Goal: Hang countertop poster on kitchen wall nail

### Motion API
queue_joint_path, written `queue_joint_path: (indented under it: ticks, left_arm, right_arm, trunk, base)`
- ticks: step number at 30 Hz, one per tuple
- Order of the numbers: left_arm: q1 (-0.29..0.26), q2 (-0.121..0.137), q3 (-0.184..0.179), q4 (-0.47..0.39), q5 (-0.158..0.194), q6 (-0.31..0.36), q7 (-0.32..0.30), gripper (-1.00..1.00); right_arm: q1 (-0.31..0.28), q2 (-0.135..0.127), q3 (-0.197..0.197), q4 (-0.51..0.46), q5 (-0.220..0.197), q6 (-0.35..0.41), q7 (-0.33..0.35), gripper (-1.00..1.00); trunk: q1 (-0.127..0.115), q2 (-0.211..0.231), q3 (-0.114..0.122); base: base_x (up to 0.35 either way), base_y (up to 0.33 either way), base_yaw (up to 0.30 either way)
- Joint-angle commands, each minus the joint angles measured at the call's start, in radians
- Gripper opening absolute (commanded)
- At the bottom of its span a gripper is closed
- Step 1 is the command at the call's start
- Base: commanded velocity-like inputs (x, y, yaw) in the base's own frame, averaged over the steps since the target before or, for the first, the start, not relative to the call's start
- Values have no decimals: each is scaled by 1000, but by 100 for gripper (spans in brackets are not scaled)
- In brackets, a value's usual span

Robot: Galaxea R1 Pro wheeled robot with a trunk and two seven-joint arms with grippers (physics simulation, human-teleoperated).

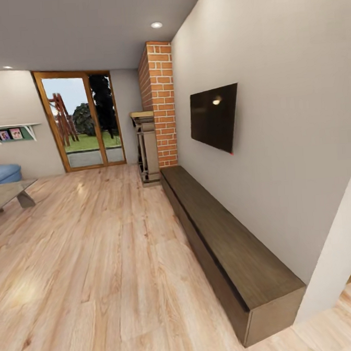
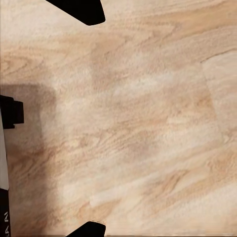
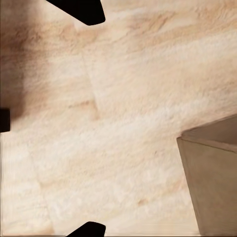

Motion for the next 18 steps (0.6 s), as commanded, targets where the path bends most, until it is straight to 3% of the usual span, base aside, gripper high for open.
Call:
queue_joint_path:
  ticks: [1, 18]
  left_arm:
    - [0, 0, 1, -1, -7, -2, 0, 100]
    - [0, 0, 0, -1, -8, -2, 0, 100]
  right_arm:
    - [-1, 0, -1, 1, -1, -3, 0, 100]
    - [-1, 0, -1, 1, -1, -2, 0, 100]
  trunk:
    - [0, 0, -1]
    - [0, 0, -1]
  base:
    - [-1, 0, -299]
    - [0, -19, -300]
